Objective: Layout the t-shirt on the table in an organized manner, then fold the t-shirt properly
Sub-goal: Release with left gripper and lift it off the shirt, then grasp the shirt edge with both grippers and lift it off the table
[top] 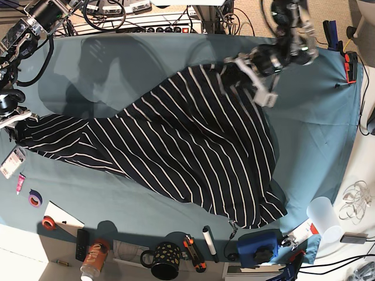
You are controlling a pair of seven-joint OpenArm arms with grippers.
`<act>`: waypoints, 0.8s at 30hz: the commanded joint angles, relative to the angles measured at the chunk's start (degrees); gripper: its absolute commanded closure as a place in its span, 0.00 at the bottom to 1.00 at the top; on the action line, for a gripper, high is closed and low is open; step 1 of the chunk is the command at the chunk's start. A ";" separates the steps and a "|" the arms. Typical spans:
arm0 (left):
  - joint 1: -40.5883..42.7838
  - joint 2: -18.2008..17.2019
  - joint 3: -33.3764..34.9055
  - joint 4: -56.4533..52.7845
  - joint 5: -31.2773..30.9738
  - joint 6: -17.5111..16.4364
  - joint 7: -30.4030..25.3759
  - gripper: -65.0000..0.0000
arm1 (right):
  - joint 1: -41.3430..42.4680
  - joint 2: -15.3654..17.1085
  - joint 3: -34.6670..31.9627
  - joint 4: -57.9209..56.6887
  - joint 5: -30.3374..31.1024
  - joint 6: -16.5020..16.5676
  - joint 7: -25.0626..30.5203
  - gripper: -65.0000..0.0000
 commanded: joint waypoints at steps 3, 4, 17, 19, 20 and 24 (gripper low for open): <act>0.35 -0.52 -6.12 2.40 -5.01 -2.95 6.49 1.00 | 0.76 1.46 0.35 0.98 0.52 0.17 1.62 1.00; 0.37 -0.52 -7.98 2.78 -7.19 -4.13 8.85 1.00 | 0.76 1.46 0.35 0.98 0.55 0.17 1.64 1.00; 3.30 -1.16 -25.88 3.08 -34.91 -11.19 11.91 1.00 | 0.74 1.44 2.21 1.01 14.84 3.19 -2.49 1.00; 3.34 -1.40 -27.80 3.15 -35.80 -11.26 11.96 1.00 | 0.74 1.44 4.31 1.01 19.80 5.88 -4.61 1.00; 3.41 -2.03 -27.89 3.15 -33.75 -11.26 12.11 1.00 | 0.72 1.44 5.49 1.01 22.60 7.67 -5.97 1.00; 4.22 -6.40 -26.38 3.15 -30.49 -11.04 14.73 1.00 | -0.20 1.46 10.43 1.01 40.26 9.96 -14.01 1.00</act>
